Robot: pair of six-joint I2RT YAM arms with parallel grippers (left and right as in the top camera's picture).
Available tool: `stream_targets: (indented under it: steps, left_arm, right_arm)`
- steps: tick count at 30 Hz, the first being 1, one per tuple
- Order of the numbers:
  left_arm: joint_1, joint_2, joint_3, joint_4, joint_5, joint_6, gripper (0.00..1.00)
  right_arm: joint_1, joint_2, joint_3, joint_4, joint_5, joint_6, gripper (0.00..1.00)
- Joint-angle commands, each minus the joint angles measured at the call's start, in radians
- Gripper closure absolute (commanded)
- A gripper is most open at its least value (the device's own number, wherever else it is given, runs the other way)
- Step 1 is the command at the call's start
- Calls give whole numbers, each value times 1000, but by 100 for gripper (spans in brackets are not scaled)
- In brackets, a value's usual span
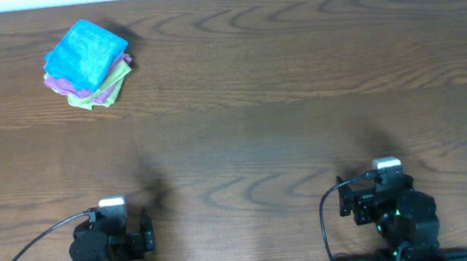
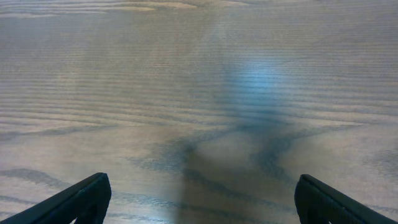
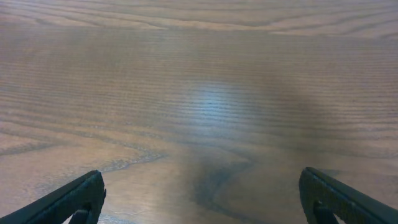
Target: Fold the cloth
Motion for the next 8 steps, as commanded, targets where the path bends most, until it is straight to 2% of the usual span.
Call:
stream_targets:
  steps: [1,8]
  left_arm:
    - [-3,-7,-32,-34,-28,21,5]
    - [-3,-7,-32,-34,-28,21,4]
  right_arm:
    - [10,-8,-10,-5,15,-14,1]
    - [10,-8,-10,-5,15,-14,1]
